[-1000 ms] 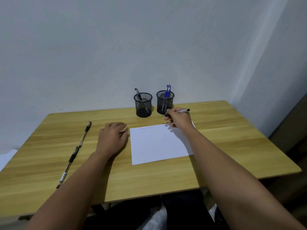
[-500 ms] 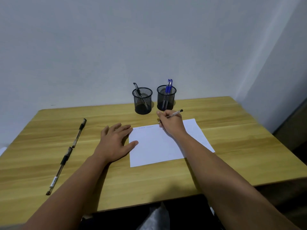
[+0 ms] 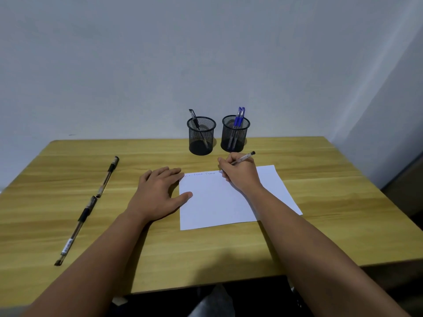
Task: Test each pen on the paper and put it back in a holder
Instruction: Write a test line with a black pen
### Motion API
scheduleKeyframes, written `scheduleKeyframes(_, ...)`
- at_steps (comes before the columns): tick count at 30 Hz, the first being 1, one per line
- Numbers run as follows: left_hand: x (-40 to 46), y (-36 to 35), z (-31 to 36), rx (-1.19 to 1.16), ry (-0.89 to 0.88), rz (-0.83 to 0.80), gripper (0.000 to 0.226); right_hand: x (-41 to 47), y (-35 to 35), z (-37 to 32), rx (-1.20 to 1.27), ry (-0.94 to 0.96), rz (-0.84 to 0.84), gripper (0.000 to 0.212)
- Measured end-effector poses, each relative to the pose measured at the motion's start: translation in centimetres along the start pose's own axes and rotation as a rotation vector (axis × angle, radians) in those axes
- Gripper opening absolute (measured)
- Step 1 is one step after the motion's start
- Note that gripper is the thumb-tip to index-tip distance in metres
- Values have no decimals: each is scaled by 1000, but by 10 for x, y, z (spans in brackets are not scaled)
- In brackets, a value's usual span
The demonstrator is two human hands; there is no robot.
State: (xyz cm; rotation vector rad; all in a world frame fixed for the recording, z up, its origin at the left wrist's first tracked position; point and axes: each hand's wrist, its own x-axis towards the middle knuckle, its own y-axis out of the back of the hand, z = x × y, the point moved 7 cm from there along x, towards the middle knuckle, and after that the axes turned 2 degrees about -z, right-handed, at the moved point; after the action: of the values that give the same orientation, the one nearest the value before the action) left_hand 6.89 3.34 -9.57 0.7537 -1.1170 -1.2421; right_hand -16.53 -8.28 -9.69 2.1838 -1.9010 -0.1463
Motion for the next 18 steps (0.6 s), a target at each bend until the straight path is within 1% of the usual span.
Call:
scheduleKeyframes(5, 0, 0, 0, 7, -4, -6, 77, 0, -2, 0, -26, -4, -8, 38)
scheduleKeyframes(9, 0, 0, 0, 0, 0, -10, 77, -1, -1, 1, -11, -13, 12, 34)
scheduleKeyframes(14, -1, 0, -1, -11, 0, 5, 75, -1, 0, -1, 12, 13, 13, 39)
scheduleKeyframes(18, 0, 0, -1, -2, -1, -4, 75, -2, -2, -1, -12, 10, 15, 38)
